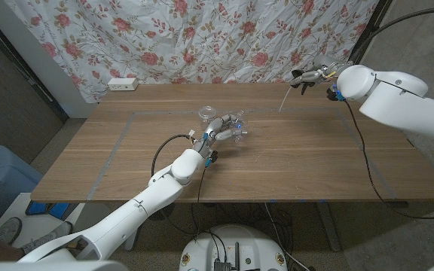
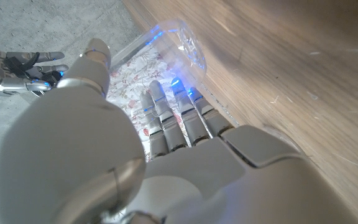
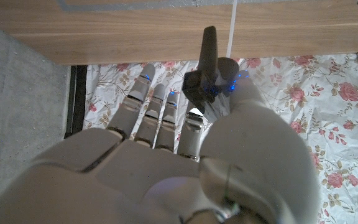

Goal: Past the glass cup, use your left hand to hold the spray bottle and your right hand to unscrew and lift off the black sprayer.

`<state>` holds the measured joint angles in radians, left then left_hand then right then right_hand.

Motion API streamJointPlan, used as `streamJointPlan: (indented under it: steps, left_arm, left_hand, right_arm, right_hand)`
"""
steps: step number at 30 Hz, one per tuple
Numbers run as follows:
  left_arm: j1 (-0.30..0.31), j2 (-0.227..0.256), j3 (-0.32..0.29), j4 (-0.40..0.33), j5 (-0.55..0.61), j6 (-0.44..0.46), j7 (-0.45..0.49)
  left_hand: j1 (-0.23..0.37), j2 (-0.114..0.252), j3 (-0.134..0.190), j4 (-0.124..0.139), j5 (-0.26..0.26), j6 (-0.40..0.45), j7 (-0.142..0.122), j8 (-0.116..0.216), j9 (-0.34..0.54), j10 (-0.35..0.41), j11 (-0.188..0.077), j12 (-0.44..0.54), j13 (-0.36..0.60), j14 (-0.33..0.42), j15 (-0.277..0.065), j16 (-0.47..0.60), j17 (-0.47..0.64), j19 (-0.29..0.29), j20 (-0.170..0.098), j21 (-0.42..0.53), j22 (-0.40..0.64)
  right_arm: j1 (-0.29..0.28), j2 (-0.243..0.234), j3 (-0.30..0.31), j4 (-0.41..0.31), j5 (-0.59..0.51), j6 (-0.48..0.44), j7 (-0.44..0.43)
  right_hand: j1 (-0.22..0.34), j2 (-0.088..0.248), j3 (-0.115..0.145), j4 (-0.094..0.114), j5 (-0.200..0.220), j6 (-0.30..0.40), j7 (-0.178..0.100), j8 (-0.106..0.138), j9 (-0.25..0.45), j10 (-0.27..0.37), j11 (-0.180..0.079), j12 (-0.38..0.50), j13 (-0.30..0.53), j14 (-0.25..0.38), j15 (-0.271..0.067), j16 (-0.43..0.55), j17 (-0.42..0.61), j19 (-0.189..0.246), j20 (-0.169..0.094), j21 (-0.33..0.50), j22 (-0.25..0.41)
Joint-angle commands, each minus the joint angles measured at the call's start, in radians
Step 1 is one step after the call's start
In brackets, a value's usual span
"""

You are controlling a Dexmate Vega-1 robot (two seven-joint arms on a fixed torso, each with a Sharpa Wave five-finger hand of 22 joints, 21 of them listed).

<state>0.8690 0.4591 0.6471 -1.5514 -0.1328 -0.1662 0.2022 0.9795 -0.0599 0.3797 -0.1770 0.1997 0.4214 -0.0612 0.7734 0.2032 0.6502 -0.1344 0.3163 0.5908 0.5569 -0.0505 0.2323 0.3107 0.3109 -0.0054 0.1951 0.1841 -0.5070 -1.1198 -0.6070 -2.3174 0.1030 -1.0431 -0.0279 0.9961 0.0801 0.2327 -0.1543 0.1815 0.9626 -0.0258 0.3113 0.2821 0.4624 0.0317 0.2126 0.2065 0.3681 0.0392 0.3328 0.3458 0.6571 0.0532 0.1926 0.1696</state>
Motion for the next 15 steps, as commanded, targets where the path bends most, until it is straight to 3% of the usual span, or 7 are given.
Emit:
streamJointPlan:
  steps: [1,15]
  left_arm:
    - [0.0,-0.003,-0.003,0.011,-0.011,-0.004,0.001]
    - [0.0,-0.002,-0.001,0.018,-0.02,0.001,-0.004]
  left_hand:
    - [-0.102,0.145,0.007,0.009,0.004,0.049,-0.056,0.168,-0.003,0.05,-0.06,-0.012,-0.005,-0.019,-0.12,-0.012,-0.006,-0.012,-0.001,-0.003,0.001]
    - [-0.114,0.131,0.012,0.008,0.004,0.046,-0.055,0.14,-0.013,0.032,-0.063,-0.036,-0.027,-0.069,-0.103,-0.035,-0.031,-0.044,0.002,-0.007,0.001]
  right_arm:
    - [-0.006,0.053,-0.021,0.09,-0.021,0.055,0.026]
    - [-0.008,0.114,-0.045,0.172,-0.041,0.089,0.029]
  right_hand:
    - [-0.007,-0.002,-0.004,0.003,0.003,0.027,-0.033,0.002,-0.001,-0.008,-0.009,-0.006,0.005,-0.009,-0.005,-0.001,0.004,-0.022,-0.005,-0.008,0.003]
    - [-0.017,-0.001,-0.009,0.006,0.004,0.03,-0.045,0.0,-0.004,-0.03,-0.017,-0.011,0.006,-0.041,-0.008,-0.015,0.004,-0.072,0.0,-0.014,0.003]
